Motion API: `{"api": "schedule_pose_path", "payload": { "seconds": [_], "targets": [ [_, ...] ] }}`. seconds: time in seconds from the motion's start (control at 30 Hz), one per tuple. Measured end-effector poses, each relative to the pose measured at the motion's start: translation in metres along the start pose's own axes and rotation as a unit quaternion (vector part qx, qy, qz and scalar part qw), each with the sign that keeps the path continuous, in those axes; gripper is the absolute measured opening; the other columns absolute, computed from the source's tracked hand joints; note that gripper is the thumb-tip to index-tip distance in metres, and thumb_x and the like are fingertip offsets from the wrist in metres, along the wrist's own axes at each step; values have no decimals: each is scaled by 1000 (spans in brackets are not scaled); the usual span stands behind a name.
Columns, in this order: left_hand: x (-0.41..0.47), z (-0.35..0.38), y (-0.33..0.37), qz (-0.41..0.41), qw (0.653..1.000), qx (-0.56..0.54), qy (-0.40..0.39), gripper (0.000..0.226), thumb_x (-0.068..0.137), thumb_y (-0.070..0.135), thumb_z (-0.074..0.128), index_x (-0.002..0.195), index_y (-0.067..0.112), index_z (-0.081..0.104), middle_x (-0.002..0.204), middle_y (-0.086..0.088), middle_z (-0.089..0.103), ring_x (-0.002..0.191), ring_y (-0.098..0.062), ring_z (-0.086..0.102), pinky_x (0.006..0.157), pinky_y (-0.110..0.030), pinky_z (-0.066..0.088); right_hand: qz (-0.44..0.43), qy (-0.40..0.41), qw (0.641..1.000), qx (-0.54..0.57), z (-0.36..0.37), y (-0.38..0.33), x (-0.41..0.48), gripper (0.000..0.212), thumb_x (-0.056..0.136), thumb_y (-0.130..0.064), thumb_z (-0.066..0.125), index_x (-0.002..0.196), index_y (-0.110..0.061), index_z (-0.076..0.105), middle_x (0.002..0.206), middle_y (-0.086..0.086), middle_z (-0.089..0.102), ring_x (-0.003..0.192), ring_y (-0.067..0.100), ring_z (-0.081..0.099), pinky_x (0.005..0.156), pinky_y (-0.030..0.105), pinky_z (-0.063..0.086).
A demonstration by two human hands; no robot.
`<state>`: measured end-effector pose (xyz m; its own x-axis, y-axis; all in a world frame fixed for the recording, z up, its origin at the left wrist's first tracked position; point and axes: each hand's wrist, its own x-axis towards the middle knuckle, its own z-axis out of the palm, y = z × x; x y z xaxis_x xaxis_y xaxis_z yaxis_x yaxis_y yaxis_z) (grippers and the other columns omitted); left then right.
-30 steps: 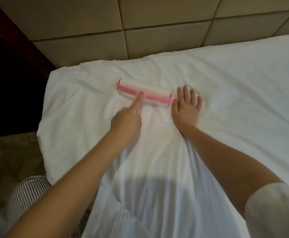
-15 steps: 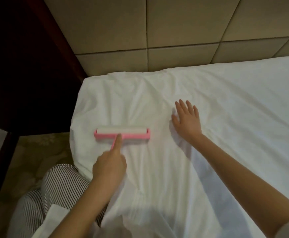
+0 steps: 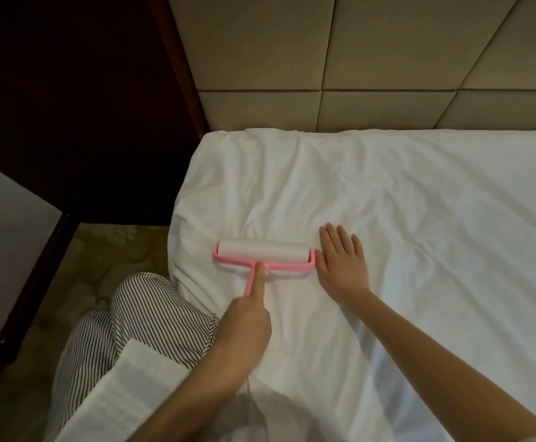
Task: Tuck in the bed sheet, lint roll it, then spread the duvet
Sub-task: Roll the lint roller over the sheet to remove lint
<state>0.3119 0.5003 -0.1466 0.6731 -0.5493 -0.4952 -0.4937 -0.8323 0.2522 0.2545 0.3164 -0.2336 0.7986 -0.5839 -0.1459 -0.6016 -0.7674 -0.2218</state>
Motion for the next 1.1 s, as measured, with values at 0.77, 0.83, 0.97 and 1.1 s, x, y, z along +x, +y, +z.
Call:
{"api": "schedule_pose_path", "payload": {
  "seconds": [0.77, 0.83, 0.97, 1.1],
  "targets": [
    [80, -52, -3, 52, 996, -75, 9, 71, 94, 10, 31, 147, 46, 0, 80, -5, 48, 65, -20, 49, 53, -28, 35, 19, 25, 999, -24, 5, -7, -3, 85, 77, -45, -11, 149, -13, 22, 157, 3, 18, 145, 23, 11, 115, 38, 1],
    [98, -65, 10, 66, 995, -78, 3, 68, 95, 12, 30, 148, 44, 1, 95, -8, 53, 77, -22, 54, 63, -29, 40, 28, 24, 999, -30, 3, -11, 2, 83, 78, -43, -9, 149, -13, 22, 157, 3, 18, 144, 23, 12, 115, 39, 3],
    [85, -90, 10, 72, 993, -57, 70, 63, 97, 14, 33, 149, 37, 8, 122, -14, 52, 101, -31, 55, 73, -32, 41, 34, 35, 999, -5, -2, -31, 20, 72, 84, -38, 5, 149, -11, 23, 156, 7, 19, 144, 24, 14, 115, 39, 4],
    [35, -78, -41, -8, 987, -65, 146, 66, 96, 14, 36, 148, 39, 4, 87, -6, 47, 69, -21, 46, 59, -31, 34, -24, 37, 999, 17, -4, -55, 39, 67, 87, -36, 8, 149, -14, 20, 157, 4, 16, 145, 22, 10, 117, 36, 2]
  ]
}}
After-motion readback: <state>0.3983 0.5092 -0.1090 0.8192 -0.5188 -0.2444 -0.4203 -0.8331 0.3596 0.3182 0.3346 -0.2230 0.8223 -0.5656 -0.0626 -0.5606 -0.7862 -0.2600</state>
